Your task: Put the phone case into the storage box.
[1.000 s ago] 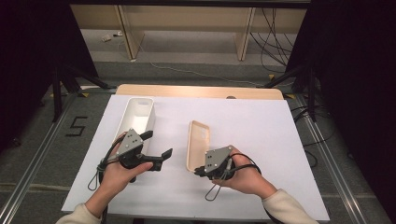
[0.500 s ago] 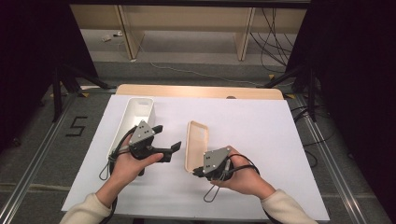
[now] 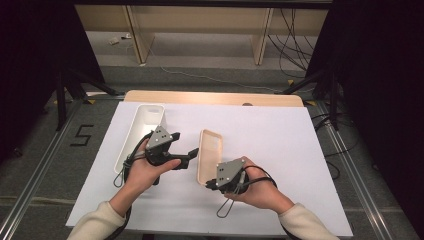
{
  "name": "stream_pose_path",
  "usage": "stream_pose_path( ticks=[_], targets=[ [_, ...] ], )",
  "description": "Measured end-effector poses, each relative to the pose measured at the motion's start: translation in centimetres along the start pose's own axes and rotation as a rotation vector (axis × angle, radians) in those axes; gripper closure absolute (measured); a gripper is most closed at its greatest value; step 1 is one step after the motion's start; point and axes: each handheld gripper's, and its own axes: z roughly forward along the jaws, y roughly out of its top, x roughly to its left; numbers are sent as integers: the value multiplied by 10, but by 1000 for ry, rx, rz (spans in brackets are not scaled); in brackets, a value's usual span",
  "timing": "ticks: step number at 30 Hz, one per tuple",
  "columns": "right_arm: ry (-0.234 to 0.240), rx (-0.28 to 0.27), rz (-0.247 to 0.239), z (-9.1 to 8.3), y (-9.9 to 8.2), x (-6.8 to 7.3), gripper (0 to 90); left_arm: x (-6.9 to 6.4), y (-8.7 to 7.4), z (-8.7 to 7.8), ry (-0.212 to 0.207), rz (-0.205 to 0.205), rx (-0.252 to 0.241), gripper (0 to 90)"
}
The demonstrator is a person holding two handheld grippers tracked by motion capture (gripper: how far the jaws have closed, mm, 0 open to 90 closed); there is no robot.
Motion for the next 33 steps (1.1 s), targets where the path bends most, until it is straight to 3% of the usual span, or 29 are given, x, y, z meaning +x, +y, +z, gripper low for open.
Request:
stream_pose_path(
  ticks=[17,33],
  targets=[
    [-1,-9,-19,2,2,0,881,-4,3,10,-2,-19,18,179],
    [-6,-4,-6,1,3,1,882,-9,11,22,0,-23,34,224]
  ],
)
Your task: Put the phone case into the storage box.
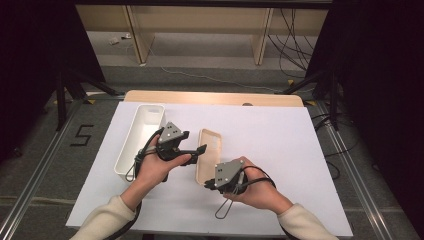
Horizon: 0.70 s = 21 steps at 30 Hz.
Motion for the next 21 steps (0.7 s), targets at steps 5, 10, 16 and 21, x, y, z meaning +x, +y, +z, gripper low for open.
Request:
stream_pose_path(
  ticks=[5,10,16,21],
  targets=[
    [1,1,-6,1,1,0,882,0,3,3,12,-16,15,269],
    [-2,0,-11,1,2,1,882,0,4,6,20,-25,36,331],
    [-12,5,-17,1,3,1,883,2,3,11,24,-48,61,381],
    [-13,5,-18,1,3,2,883,4,3,15,29,-69,78,406]
  ],
)
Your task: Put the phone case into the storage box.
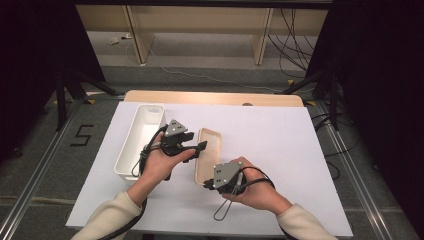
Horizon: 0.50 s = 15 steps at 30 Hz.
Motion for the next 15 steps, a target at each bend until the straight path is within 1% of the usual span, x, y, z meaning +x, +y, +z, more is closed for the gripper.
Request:
stream_pose_path(
  ticks=[2,4,5,6,7,8,9,10,12,13,14,15],
  targets=[
    [-1,-3,1,0,0,0,883,2,0,1,1,-7,13,422],
    [1,-1,0,0,0,0,884,3,0,3,-7,-20,10,433],
    [9,-2,0,0,0,0,884,4,0,3,-7,-15,25,438],
    [7,-3,1,0,0,0,884,3,0,4,-3,-35,27,442],
    [5,-3,-2,0,0,0,884,4,0,5,-9,-42,26,446],
    [1,-1,-3,0,0,1,884,5,0,6,-7,-43,27,452],
    [3,-4,-4,1,1,1,884,5,0,6,-4,-48,34,456],
    [1,-1,-8,1,1,1,884,6,0,6,-3,-45,45,461],
    [-4,0,-9,1,1,1,884,7,1,7,-3,-67,45,471],
    [-2,-1,-11,1,1,1,884,8,0,7,-9,-58,52,474],
    [1,0,-9,0,1,1,884,8,1,7,-8,-60,65,481],
    [4,-2,-9,0,1,1,885,7,1,8,-4,-85,50,486]
  ],
)
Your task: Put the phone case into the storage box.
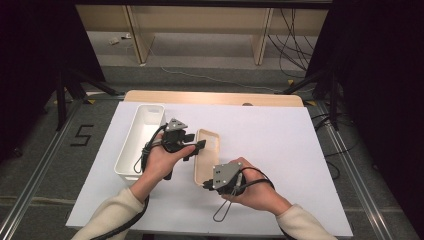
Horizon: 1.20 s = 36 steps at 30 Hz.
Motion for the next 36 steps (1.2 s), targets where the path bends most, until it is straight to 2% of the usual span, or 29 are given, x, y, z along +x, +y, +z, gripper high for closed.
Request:
stream_pose_path(
  ticks=[4,6,9,12,18,20,26,28,31,36],
  targets=[
    [-2,2,2,1,0,1,885,-1,0,1,-6,-22,6,511],
    [-4,3,0,1,0,1,885,1,0,0,-8,-12,24,519],
    [-4,2,-6,1,0,1,885,1,1,-1,-12,-14,22,538],
    [-6,9,-7,2,0,1,885,0,1,1,-13,-40,-5,546],
    [-8,19,-25,4,2,4,885,1,3,0,-5,-35,-13,551],
    [-7,20,-34,4,3,4,885,1,4,0,-7,-48,-17,567],
    [-3,31,-37,6,3,6,885,1,6,-1,-7,-43,-35,645],
    [-10,37,-44,7,2,6,885,0,7,-3,-12,-54,-34,670],
    [-13,39,-53,7,3,6,885,0,7,-4,-15,-44,-42,678],
    [-27,54,-59,8,2,6,885,-1,8,-5,-25,-60,-49,699]
  ],
)
